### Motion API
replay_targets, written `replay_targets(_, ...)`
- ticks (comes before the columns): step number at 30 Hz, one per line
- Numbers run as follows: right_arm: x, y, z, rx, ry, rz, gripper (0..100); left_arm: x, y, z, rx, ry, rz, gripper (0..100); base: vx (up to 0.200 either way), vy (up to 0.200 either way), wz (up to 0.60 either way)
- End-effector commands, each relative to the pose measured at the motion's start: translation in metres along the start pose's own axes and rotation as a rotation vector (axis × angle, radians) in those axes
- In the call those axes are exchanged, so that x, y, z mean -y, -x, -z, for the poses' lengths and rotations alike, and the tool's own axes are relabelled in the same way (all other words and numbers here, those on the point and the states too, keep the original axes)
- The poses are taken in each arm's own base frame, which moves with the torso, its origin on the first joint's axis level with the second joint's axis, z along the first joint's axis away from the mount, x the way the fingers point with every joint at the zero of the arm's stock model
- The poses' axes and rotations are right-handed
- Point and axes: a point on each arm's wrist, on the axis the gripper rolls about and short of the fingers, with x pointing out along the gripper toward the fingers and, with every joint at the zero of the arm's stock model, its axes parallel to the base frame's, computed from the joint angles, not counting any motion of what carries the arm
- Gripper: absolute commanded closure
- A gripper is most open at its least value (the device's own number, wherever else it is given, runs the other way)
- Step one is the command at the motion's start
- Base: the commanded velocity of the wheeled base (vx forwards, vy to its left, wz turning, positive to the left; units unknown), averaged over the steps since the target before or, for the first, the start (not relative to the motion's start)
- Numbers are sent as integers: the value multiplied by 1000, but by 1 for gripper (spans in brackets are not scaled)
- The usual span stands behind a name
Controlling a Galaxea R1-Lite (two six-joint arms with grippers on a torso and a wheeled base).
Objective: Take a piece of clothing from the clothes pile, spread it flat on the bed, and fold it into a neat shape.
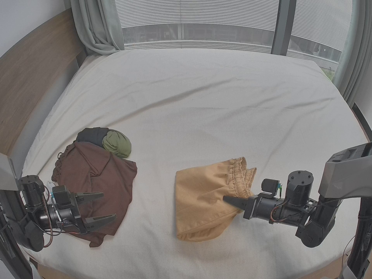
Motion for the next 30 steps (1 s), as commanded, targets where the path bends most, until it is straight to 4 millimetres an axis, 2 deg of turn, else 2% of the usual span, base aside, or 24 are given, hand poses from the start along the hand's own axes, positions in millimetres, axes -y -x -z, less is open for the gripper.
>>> replay_targets(1, -16, 2, -17, 60, 26, -58, 100, 0, 0, 1, -2, 3, 7, 0, 0, 0, 0)
replay_targets(5, -22, -1, -30, 101, 32, -95, 100, 0, 0, 1, -1, 3, 10, 0, 0, 0, 0)
replay_targets(16, -29, -13, -46, 159, 51, -139, 100, 1, 0, 1, -2, 1, 14, 0, 0, 0, 0)
replay_targets(22, -34, -25, -62, 191, 54, -162, 100, 1, 0, 1, -2, -1, 14, 0, 0, 0, 0)
replay_targets(30, -42, -44, -100, 242, 62, -170, 100, 1, 0, 1, -2, -1, 14, 0, 0, 0, 0)
